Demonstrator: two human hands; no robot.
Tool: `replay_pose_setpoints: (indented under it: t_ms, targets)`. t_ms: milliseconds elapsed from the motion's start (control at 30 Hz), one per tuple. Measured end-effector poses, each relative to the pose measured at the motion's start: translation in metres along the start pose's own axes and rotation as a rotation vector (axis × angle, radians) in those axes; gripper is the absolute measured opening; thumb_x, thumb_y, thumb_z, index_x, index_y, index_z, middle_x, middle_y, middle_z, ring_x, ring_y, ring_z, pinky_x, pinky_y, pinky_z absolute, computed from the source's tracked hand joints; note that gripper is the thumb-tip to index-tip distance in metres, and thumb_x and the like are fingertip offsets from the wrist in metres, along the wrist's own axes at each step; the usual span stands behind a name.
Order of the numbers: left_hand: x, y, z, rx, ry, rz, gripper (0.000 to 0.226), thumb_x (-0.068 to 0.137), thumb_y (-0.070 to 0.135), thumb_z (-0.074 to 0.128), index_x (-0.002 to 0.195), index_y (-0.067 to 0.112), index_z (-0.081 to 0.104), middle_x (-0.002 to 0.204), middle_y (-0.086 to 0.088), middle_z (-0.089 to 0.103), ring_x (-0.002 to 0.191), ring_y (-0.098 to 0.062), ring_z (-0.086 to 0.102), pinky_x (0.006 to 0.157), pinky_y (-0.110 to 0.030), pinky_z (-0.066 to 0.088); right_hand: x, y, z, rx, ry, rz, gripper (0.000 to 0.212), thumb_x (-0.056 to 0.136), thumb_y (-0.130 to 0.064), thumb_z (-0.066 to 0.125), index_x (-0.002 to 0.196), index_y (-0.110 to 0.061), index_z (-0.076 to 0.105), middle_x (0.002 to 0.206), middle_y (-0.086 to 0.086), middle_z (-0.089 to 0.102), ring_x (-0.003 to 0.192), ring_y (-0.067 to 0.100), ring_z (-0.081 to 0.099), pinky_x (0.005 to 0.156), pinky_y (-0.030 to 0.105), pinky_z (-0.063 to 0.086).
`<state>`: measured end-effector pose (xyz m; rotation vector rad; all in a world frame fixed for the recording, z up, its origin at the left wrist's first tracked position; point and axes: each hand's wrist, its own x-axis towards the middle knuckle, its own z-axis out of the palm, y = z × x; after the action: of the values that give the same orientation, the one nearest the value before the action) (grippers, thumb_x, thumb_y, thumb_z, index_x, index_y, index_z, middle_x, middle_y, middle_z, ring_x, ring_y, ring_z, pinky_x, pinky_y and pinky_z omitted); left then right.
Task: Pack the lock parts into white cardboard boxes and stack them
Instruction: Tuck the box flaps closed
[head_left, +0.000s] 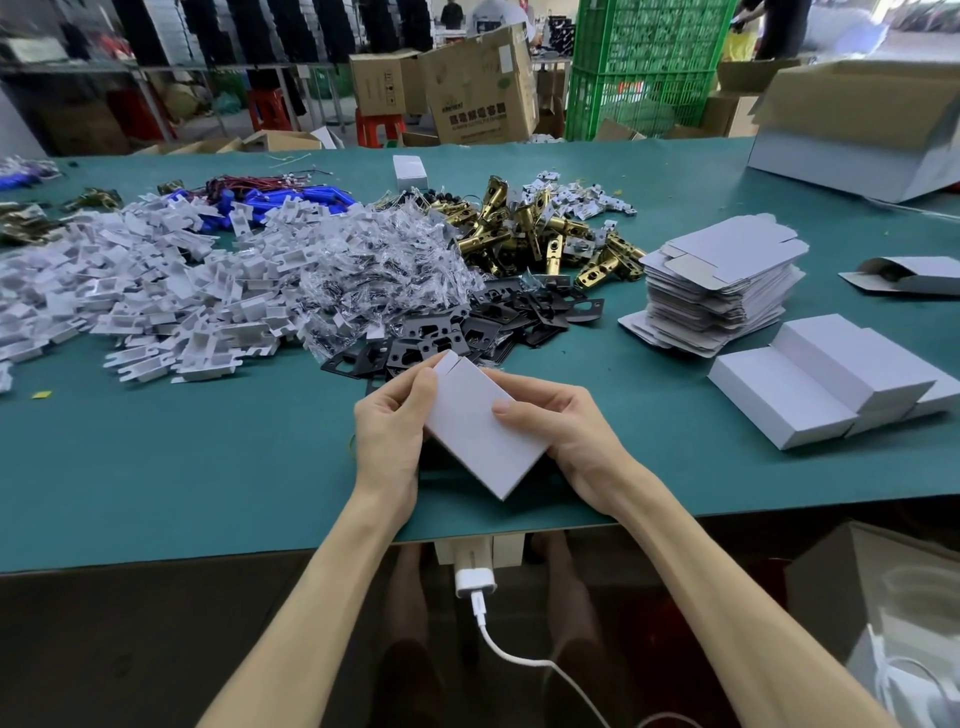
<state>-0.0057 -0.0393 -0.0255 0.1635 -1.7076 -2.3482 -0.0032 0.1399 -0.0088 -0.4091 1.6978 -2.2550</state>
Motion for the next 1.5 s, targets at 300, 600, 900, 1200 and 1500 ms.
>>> replay_pose_setpoints:
  t_ms: [300,600,900,1200,1500]
  targets:
    - [-0.0001,-0.0017,-0.0009,-0.015,-0.006,-0.011,0.018,0.101,0.021,0.067,0.100,0.022,0.085,0.106,-0.009,0.079,0.092,-0.020,0.063,0.090,-0.046,0.051,-0.0002,0.0015,0.0002,0.004,0.047,0.015,0.033,0.095,-0.017,0.067,0.128,-0.021,0.072,0.116,0.006,0.076,0.093,0.014,0.067,0.079,0.019,0.053]
    - [-0.0026,0.0008,-0.0037,0.016,-0.070,-0.017,0.016,0.099,0.020,0.071,0.110,0.018,0.082,0.112,-0.010,0.078,0.094,-0.018,0.069,0.085,-0.037,0.057,-0.0024,-0.0014,0.0005,-0.010,0.053,0.025,0.027,0.094,-0.019,0.068,0.120,-0.014,0.076,0.108,0.014,0.076,0.088,0.019,0.069,0.074,0.023,0.055]
    - [-0.0049,0.0021,-0.0002,0.060,-0.144,-0.001,0.020,0.105,0.023,0.061,0.114,0.021,0.079,0.120,-0.002,0.077,0.111,-0.020,0.071,0.099,-0.040,0.056,-0.0021,0.0028,0.0016,-0.025,0.079,0.004,0.025,0.096,-0.018,0.068,0.119,-0.014,0.076,0.108,0.014,0.077,0.087,0.018,0.068,0.074,0.023,0.055]
    - [-0.0049,0.0035,0.0000,0.136,-0.250,0.033,0.024,0.106,0.021,0.058,0.124,0.026,0.072,0.131,0.008,0.072,0.127,-0.016,0.065,0.112,-0.041,0.049,-0.0014,0.0041,0.0009,-0.071,0.113,-0.008,0.024,0.097,-0.019,0.067,0.119,-0.015,0.077,0.107,0.010,0.077,0.087,0.016,0.067,0.073,0.024,0.053]
    - [-0.0073,0.0045,-0.0012,0.176,-0.333,0.072,0.040,0.098,0.030,0.062,0.137,0.023,0.066,0.138,0.009,0.068,0.130,-0.013,0.062,0.113,-0.039,0.048,-0.0003,0.0010,-0.0036,-0.010,0.083,0.019,0.027,0.095,-0.014,0.067,0.120,-0.011,0.075,0.120,0.006,0.075,0.097,0.020,0.070,0.079,0.026,0.057]
